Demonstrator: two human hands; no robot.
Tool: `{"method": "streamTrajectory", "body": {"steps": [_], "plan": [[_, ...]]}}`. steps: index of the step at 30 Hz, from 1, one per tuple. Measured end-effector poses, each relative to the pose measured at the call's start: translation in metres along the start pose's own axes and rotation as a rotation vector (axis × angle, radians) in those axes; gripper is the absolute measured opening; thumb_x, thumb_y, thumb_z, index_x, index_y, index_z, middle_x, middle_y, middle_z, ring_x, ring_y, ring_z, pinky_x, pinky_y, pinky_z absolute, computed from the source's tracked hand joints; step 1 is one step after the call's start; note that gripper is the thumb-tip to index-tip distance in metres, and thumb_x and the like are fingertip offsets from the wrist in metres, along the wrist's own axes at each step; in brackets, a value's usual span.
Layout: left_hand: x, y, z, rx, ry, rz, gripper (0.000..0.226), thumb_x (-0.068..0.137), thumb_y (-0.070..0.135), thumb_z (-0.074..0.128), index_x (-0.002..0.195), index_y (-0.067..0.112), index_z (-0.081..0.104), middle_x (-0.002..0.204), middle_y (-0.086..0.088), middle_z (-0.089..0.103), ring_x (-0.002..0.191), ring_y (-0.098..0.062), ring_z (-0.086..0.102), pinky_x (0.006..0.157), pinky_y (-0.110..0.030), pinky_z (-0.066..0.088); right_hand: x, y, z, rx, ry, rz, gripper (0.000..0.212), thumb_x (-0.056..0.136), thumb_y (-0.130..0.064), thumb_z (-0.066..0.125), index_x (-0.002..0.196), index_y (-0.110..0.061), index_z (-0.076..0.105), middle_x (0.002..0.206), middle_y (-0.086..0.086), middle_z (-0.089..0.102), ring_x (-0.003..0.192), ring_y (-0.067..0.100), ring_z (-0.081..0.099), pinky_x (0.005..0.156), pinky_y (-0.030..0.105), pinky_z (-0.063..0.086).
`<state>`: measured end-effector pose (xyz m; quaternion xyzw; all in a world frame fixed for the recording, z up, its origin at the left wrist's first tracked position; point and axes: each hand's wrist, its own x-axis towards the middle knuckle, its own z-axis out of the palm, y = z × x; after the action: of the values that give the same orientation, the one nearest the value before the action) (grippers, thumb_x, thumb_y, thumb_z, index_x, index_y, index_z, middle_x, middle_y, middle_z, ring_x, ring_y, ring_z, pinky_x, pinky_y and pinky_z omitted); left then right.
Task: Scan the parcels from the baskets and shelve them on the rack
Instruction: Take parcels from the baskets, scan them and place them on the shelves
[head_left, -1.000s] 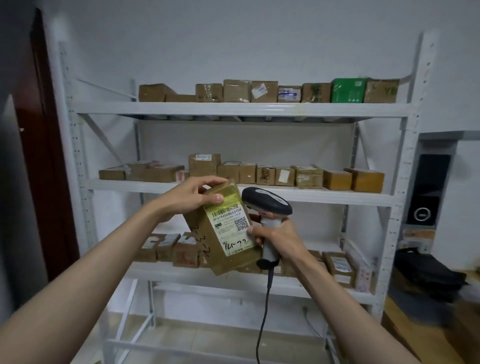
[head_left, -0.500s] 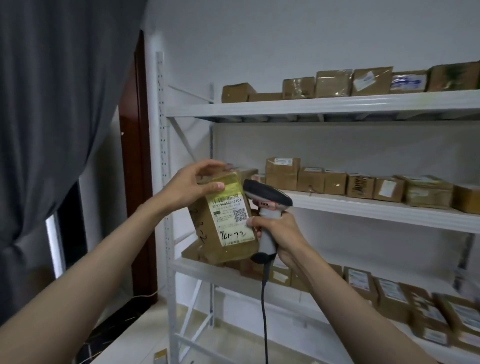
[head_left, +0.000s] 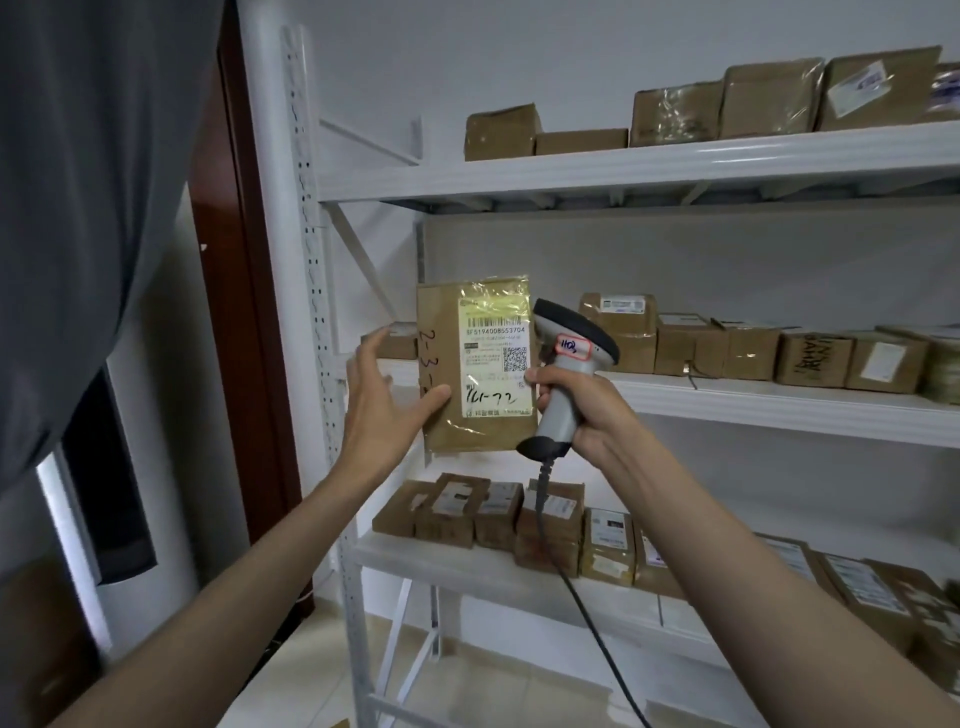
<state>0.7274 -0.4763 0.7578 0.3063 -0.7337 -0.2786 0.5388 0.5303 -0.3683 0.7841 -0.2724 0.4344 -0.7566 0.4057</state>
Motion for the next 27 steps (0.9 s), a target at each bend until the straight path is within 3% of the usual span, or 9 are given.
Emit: {"method": "streamTrajectory", "body": {"steps": [3, 5, 7, 11, 17, 24, 27], "plan": [[0.006, -0.018, 0.013, -0.206, -0.288, -0.395, 0.082, 0.082, 0.042, 0.08, 0.147, 0.027, 0.033, 0.13, 0.002, 0.059, 0.118, -0.018, 0.059, 0.104, -0.039, 0.045, 0.02, 0.003, -0.003, 0.018, 0.034, 0.018, 0.025, 0.076, 0.01, 0.077, 0.092, -0.002, 0.063, 0.086, 0.015, 0.067, 0.057, 0.012, 0.054, 0.05, 0.021, 0.052], [0.008, -0.027, 0.027, -0.347, -0.407, -0.51, 0.068, 0.086, 0.033, 0.078, 0.142, 0.02, 0.042, 0.123, -0.002, 0.065, 0.11, -0.018, 0.066, 0.102, -0.04, 0.051, 0.03, 0.005, -0.008, 0.023, 0.046, 0.027, 0.025, 0.076, 0.01, 0.076, 0.092, -0.002, 0.062, 0.085, 0.014, 0.067, 0.056, 0.012, 0.054, 0.052, 0.022, 0.052], [0.01, -0.034, 0.04, -0.501, -0.393, -0.554, 0.054, 0.09, 0.019, 0.075, 0.137, 0.012, 0.049, 0.118, -0.005, 0.07, 0.103, -0.017, 0.071, 0.095, -0.034, 0.057, 0.038, 0.006, -0.014, 0.023, 0.046, 0.023, 0.024, 0.077, 0.01, 0.076, 0.091, -0.003, 0.062, 0.081, 0.012, 0.066, 0.056, 0.012, 0.054, 0.055, 0.022, 0.052], [0.023, -0.042, 0.057, -0.634, -0.361, -0.523, 0.04, 0.093, 0.007, 0.069, 0.129, 0.006, 0.052, 0.104, -0.003, 0.078, 0.101, -0.017, 0.074, 0.082, -0.021, 0.059, 0.052, -0.003, -0.021, -0.014, 0.029, -0.077, 0.019, 0.082, 0.009, 0.073, 0.094, -0.002, 0.062, 0.08, 0.011, 0.065, 0.059, 0.012, 0.056, 0.054, 0.021, 0.054], [0.069, -0.048, 0.057, -0.805, -0.225, -0.514, 0.04, 0.096, 0.013, 0.065, 0.132, -0.001, 0.054, 0.125, -0.016, 0.068, 0.111, -0.023, 0.07, 0.096, -0.033, 0.057, 0.072, -0.029, -0.022, -0.412, 0.006, -0.247, 0.02, 0.086, 0.005, 0.065, 0.104, -0.003, 0.063, 0.076, 0.007, 0.061, 0.059, 0.012, 0.053, 0.056, 0.024, 0.049], [0.144, -0.018, 0.044, -0.816, -0.075, -0.389, 0.027, 0.099, 0.022, 0.063, 0.12, 0.005, 0.062, 0.122, -0.014, 0.068, 0.103, -0.022, 0.073, 0.081, -0.026, 0.061, 0.103, -0.031, -0.021, -0.585, -0.134, -0.316, 0.029, 0.086, 0.003, 0.062, 0.099, -0.023, 0.058, 0.081, 0.003, 0.061, 0.064, 0.013, 0.054, 0.054, 0.023, 0.049], [0.175, 0.002, 0.045, -0.781, 0.013, -0.342, 0.034, 0.1, 0.022, 0.062, 0.13, 0.007, 0.055, 0.124, -0.014, 0.066, 0.097, -0.021, 0.075, 0.084, -0.031, 0.061, 0.12, -0.027, -0.025, -0.616, -0.184, -0.296, 0.028, 0.087, 0.0, 0.064, 0.101, -0.024, 0.058, 0.082, 0.002, 0.063, 0.067, 0.014, 0.056, 0.061, 0.027, 0.049]]}}
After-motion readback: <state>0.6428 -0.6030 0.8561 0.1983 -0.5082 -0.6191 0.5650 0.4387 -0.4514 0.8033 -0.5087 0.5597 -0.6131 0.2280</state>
